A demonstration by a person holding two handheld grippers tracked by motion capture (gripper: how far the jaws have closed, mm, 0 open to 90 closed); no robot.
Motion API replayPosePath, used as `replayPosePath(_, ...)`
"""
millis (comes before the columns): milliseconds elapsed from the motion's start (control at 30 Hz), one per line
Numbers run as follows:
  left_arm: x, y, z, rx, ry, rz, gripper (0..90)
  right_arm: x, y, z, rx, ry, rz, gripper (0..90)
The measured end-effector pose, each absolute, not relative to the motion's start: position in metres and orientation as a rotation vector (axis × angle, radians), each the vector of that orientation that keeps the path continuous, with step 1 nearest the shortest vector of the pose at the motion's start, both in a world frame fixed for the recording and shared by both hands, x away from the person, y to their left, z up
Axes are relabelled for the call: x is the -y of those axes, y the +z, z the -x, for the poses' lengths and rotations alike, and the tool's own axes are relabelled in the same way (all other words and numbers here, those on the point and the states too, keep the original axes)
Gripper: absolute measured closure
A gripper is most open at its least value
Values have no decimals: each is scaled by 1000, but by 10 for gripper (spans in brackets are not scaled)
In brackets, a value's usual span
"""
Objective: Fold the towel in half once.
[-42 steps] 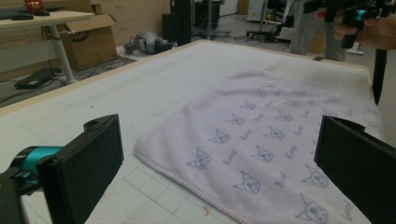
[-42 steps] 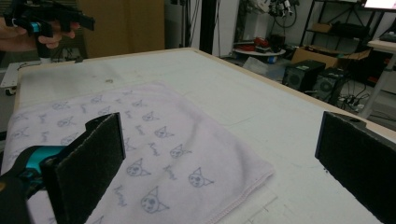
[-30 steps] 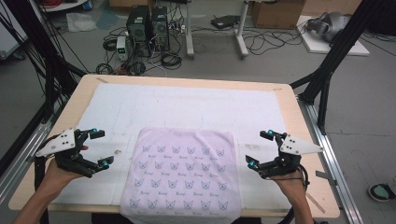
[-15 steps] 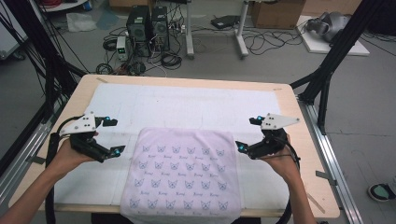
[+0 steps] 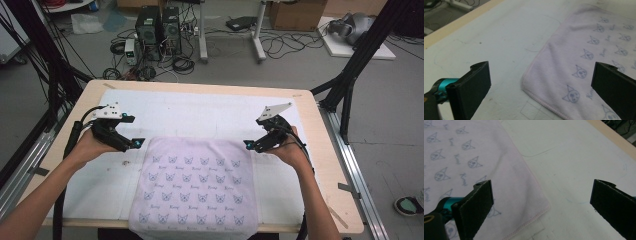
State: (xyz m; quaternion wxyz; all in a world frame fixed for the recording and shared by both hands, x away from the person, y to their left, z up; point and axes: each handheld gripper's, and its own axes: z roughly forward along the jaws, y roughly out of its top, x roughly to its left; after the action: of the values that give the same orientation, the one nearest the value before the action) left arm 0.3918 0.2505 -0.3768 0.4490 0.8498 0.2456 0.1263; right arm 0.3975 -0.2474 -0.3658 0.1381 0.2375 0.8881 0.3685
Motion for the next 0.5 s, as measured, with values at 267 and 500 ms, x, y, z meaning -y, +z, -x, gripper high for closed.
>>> replayPosePath(267, -236, -397, -411, -654, 282, -2234, 100, 237, -390, -416, -2686, 886, -718, 174)
replayPosePath(500, -217, -408, -425, -685, 258, -2337, 177, 234, -406, -427, -2777, 782, -769, 350)
